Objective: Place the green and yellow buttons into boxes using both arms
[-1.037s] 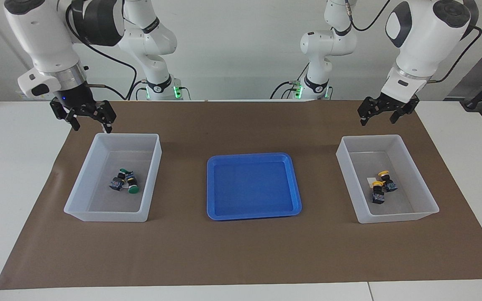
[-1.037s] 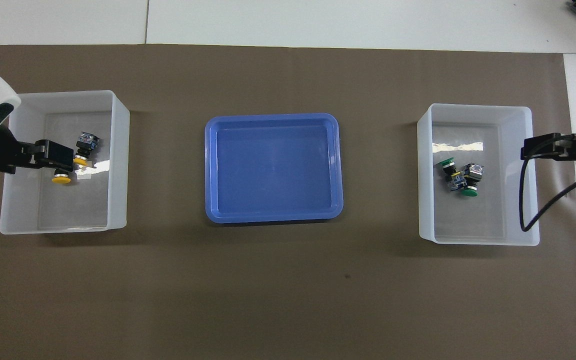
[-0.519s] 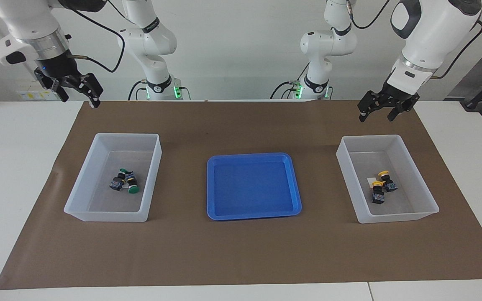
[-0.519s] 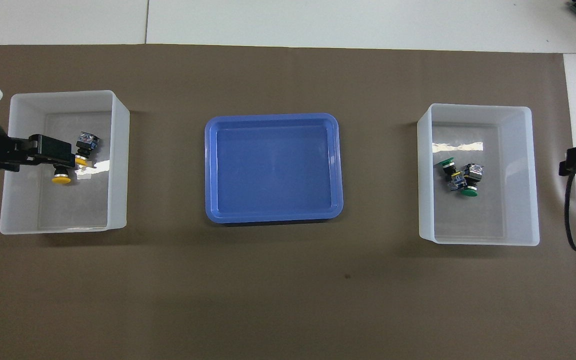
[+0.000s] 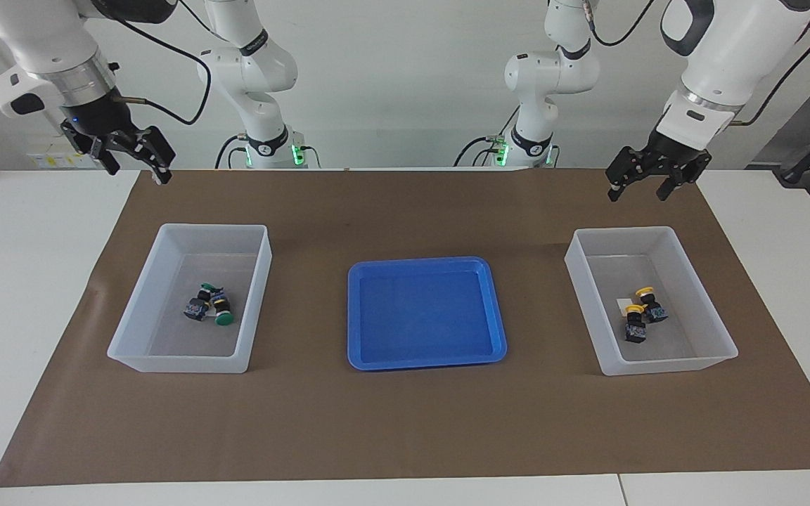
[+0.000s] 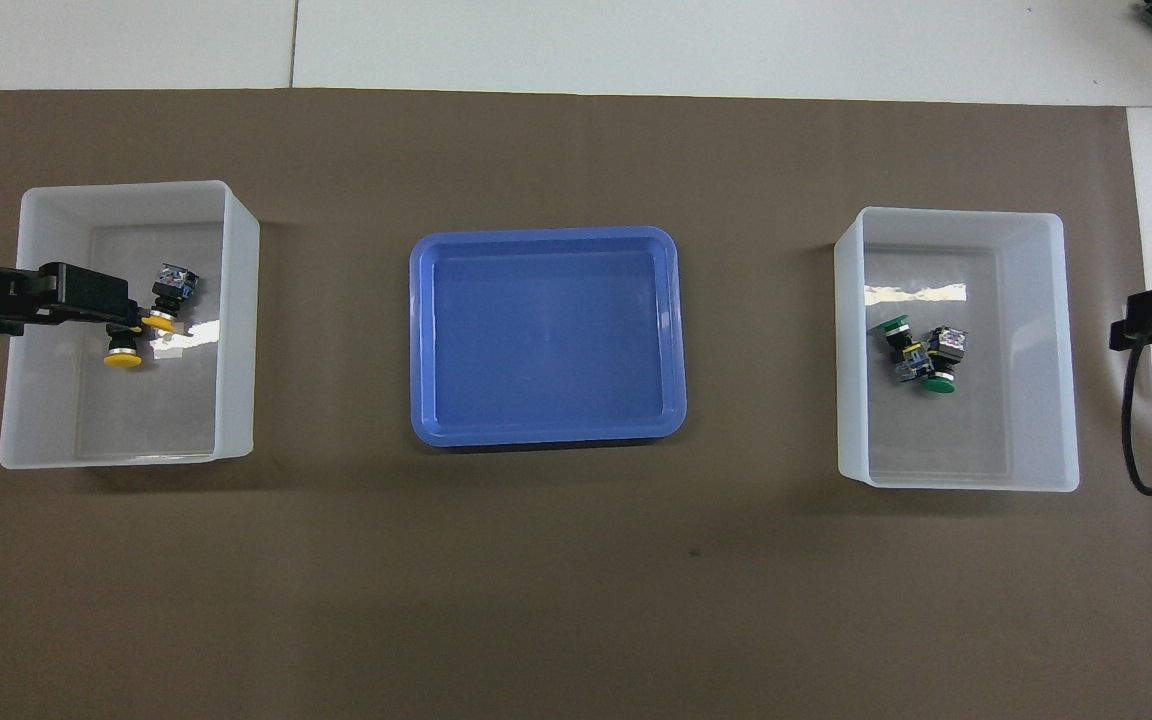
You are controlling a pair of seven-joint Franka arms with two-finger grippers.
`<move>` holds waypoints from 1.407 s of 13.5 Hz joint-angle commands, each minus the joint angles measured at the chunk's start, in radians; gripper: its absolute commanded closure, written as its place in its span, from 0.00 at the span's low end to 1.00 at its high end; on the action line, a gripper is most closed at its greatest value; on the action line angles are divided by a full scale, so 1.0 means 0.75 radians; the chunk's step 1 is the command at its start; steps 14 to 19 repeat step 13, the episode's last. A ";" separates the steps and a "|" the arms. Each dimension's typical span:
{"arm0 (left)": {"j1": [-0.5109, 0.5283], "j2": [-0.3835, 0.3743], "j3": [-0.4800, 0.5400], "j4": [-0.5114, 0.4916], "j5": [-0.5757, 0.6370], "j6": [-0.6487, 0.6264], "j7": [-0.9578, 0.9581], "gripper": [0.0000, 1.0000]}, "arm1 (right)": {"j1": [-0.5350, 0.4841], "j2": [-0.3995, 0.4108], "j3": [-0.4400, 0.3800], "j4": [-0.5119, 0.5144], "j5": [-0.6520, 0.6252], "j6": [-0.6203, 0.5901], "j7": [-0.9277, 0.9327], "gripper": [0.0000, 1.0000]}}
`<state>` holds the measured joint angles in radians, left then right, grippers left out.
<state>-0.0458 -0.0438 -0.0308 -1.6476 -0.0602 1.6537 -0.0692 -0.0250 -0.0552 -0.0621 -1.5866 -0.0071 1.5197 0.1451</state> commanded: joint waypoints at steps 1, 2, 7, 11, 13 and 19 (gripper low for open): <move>0.008 -0.021 0.004 0.004 -0.012 -0.020 0.029 0.00 | -0.006 0.002 0.013 0.013 0.016 -0.032 0.017 0.00; 0.008 -0.021 0.002 0.006 0.008 -0.027 0.029 0.00 | -0.002 0.000 0.015 0.013 0.014 -0.038 0.015 0.00; 0.006 -0.019 -0.008 0.062 0.068 -0.092 0.055 0.00 | 0.052 -0.004 0.017 0.005 -0.042 -0.038 0.013 0.00; 0.006 -0.021 -0.008 0.051 0.068 -0.092 0.055 0.00 | 0.054 -0.004 0.028 0.001 -0.023 -0.034 0.017 0.00; 0.006 -0.025 -0.008 0.049 0.068 -0.092 0.057 0.00 | 0.054 -0.004 0.030 0.001 -0.023 -0.026 0.017 0.00; 0.006 -0.025 -0.008 0.049 0.068 -0.092 0.057 0.00 | 0.054 -0.004 0.030 0.001 -0.023 -0.026 0.017 0.00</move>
